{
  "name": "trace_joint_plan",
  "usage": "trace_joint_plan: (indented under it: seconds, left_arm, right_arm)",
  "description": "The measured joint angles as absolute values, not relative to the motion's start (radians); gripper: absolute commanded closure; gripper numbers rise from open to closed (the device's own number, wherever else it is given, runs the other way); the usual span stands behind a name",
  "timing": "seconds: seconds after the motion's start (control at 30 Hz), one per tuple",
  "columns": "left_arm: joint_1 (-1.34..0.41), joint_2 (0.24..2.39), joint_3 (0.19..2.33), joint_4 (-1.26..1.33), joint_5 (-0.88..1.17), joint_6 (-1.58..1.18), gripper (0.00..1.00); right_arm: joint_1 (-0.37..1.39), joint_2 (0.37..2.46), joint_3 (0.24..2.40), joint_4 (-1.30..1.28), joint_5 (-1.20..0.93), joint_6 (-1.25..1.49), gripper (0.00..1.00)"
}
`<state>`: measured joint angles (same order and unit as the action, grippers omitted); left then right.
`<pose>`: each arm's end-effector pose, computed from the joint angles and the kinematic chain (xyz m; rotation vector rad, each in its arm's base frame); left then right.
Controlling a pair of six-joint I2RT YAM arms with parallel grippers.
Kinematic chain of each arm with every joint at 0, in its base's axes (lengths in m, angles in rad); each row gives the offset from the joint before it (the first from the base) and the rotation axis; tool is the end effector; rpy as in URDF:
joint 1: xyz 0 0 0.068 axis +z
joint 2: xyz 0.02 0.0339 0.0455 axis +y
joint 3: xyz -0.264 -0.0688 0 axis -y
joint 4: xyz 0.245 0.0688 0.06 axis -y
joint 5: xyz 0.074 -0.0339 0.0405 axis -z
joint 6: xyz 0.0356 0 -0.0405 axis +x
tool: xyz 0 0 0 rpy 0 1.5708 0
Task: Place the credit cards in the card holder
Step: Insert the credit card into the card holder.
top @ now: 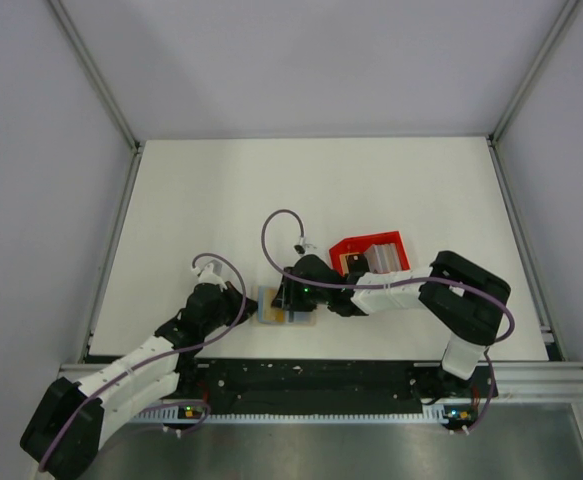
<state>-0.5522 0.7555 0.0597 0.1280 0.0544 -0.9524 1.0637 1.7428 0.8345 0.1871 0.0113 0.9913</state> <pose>0.1239 -0.0786 0.1246 -0.4212 2.2486 -0.9024 0.1681 0.3018 0.1450 -0.0849 2.5218 0.9697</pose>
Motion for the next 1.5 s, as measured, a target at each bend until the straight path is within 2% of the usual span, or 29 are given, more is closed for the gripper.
trace_joint_plan:
  seconds: [0.5,0.77,1.03,1.5]
  left_arm:
    - [-0.552,0.764,0.060,0.131,0.056,-0.951,1.00]
    - [-0.552,0.764,0.060,0.131,0.055,-0.951,1.00]
    - [-0.552,0.764,0.059,0.131,0.055,-0.950,1.00]
    - [-0.551,0.764,0.059,0.127,0.042,-0.943,1.00]
  right_arm:
    - [1.065,1.743,0.834,0.256,-0.024,0.987,0.60]
    - [1.065,1.716,0.834,0.160,0.065,0.972,0.57]
    - [1.065,1.736,0.838,0.159,0.043,0.973,0.57]
    - [1.063,1.768,0.855,0.218,-0.033,0.963,0.66]
